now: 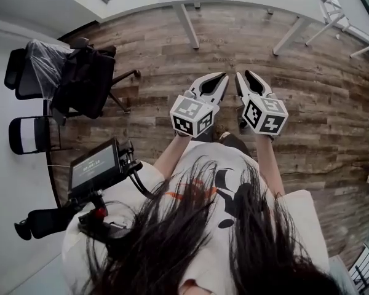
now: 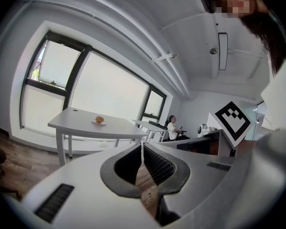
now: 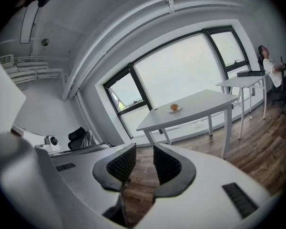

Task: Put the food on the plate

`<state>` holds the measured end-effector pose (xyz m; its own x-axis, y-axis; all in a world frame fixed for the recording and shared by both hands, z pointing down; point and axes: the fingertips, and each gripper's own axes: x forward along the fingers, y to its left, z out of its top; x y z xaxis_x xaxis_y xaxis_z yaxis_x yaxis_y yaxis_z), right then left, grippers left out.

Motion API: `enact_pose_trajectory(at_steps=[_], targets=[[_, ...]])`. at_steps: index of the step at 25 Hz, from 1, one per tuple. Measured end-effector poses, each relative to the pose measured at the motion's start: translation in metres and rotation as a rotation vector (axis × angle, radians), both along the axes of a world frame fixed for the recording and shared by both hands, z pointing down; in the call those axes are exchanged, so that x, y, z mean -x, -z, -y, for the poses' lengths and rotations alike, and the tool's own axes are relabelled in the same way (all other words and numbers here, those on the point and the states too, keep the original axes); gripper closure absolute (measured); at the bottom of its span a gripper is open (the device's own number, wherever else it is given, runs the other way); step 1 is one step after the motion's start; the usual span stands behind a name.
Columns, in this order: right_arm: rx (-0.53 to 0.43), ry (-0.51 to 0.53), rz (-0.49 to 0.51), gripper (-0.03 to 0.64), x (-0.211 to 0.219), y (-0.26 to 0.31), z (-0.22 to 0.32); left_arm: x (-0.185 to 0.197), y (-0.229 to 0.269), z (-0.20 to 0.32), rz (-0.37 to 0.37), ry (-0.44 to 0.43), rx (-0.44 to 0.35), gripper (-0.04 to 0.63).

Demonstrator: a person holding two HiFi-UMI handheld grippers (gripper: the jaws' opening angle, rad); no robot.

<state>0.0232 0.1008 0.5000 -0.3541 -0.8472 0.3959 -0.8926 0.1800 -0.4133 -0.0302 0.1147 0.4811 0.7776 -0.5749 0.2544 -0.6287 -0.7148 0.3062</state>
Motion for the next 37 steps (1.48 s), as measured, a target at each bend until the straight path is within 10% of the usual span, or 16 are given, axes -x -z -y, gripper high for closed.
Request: enact_pose_trajectory(at_steps=[11, 37], targets=[[-0.048, 0.014, -0.005, 0.495, -0.021, 0.008, -0.081, -0.020, 0.008, -0.082, 0.011, 0.004, -0.057, 0.589], [-0.057, 0.008, -0.002, 0.495, -0.025, 0.012, -0.091, -0.025, 0.015, -0.088, 0.022, -0.011, -0.086, 0.589]])
